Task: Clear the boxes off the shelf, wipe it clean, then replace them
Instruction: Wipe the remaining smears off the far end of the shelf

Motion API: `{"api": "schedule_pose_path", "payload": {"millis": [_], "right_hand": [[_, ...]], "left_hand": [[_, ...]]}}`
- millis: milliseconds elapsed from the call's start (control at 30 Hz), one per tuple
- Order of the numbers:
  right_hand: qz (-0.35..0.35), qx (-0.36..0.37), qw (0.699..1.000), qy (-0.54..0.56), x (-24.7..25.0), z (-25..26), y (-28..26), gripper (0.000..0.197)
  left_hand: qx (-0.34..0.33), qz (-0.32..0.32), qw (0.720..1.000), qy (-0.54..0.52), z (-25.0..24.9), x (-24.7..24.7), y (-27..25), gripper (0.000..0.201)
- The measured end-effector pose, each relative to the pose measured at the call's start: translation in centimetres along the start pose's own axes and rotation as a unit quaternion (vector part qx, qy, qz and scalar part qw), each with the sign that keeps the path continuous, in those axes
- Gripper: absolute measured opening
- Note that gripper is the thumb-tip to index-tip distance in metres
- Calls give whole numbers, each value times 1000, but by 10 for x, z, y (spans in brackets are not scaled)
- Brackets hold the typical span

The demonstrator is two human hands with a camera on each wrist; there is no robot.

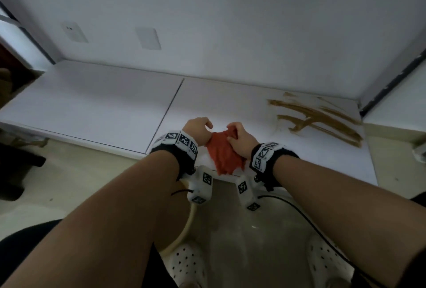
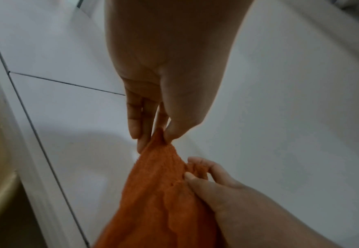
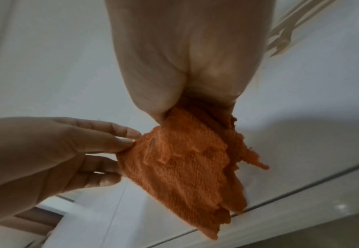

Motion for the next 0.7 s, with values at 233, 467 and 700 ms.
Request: {"api": "schedule_pose_path", "payload": {"millis": [233, 467, 700], "right_hand": [[12, -78, 974, -214, 38, -57, 30, 52], [36, 155, 904, -396, 14, -57, 17, 49], [81, 198, 852, -477, -3, -67, 26, 64]], "left_hand": [[-17, 37, 993, 113, -14, -15, 19, 33], [-11, 65, 961, 269, -13, -45, 18, 32], [19, 68, 952, 296, 6, -60, 16, 24]]}}
Point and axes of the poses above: each hand's wrist, its own y-axis towards the middle knuckle, its own x-axis out of the back of the hand, z = x × y, the point moved 5 cm from there along y, towards the middle knuckle, and after that the axes turned 6 degrees about -x, right-handed, at the moved point
